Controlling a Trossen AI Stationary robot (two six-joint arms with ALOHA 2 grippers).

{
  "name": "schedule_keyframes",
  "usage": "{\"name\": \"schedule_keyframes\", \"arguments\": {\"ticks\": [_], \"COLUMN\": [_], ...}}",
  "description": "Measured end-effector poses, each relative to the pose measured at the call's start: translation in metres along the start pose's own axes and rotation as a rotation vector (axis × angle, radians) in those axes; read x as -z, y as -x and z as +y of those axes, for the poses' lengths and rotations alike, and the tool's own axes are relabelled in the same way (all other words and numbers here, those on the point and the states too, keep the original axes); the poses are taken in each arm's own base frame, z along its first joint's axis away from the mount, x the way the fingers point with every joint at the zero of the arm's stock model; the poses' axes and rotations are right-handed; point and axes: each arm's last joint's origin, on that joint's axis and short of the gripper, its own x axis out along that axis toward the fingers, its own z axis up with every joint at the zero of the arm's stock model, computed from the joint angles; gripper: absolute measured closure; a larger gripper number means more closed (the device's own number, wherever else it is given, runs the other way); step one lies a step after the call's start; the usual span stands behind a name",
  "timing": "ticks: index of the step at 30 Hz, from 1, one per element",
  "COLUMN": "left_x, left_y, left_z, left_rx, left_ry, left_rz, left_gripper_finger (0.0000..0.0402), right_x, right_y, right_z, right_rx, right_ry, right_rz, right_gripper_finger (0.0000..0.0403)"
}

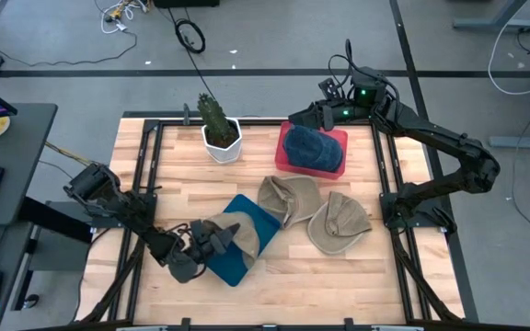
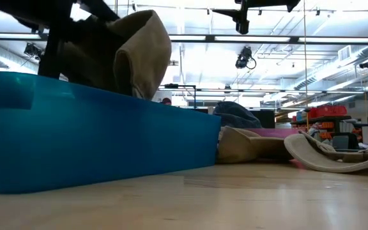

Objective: Pick & Place hat
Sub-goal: Put the left brown cap into the blue bin

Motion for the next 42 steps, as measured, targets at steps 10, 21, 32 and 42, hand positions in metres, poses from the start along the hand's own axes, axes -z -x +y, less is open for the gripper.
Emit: {"name": "schedule_keyframes", "arguments": {"ticks": [10,21,32,42], "left_x": [0.003,0.006,0.006,0.011], "left_y": [0.007,0.009,0.012,0.023], "left_z": [0.008,0.018,0.02,0.02], "left_rx": [-0.014,-0.044,-0.047,-0.029], "left_ry": [-0.025,-0.108,-0.147,-0.227], "left_rz": [0.052,0.158,0.164,0.281], "left_gripper_finger": [0.0386,0.0386,0.0386,0.0386], "right_x": [0.0,0.0,0.002,0.002], "right_y": [0.0,0.0,-0.003,-0.003], "right_z": [0.0,0.0,0.002,0.002], "right_rx": [0.011,0.024,0.014,0.014], "right_ry": [0.003,0.011,0.029,0.036], "right_rz": [-0.011,-0.022,-0.011,-0.011], "right_gripper_finger": [0.0128,0.0128,0.0128,0.0128]}}
